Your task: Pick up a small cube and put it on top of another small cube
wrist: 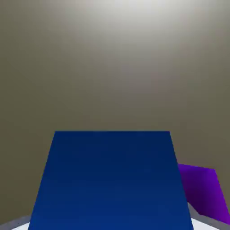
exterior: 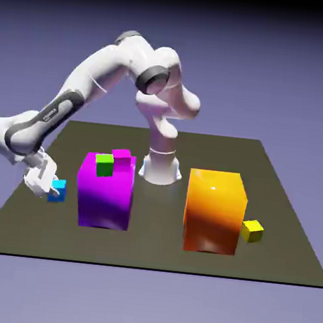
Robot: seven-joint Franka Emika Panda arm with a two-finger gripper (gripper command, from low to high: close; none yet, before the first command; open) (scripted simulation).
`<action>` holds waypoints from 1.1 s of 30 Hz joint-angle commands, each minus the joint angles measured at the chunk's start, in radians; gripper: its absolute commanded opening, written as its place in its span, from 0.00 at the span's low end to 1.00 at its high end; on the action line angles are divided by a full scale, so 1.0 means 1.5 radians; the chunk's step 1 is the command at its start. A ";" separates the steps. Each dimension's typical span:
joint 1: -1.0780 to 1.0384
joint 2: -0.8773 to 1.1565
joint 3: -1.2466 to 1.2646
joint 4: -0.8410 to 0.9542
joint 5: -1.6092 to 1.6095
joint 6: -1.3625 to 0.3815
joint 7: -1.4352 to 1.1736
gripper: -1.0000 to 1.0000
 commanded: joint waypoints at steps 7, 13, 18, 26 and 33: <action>-0.040 -0.148 0.132 -0.022 -0.204 0.048 -0.110 0.00; -0.075 -0.275 0.246 -0.040 -0.378 0.089 -0.204 0.00; -0.067 -0.308 0.362 -0.040 -0.460 0.099 -0.248 0.00; -0.041 -0.337 0.555 -0.035 -0.569 0.107 -0.306 0.00; 0.018 -0.299 0.724 -0.023 -0.685 0.091 -0.299 0.00</action>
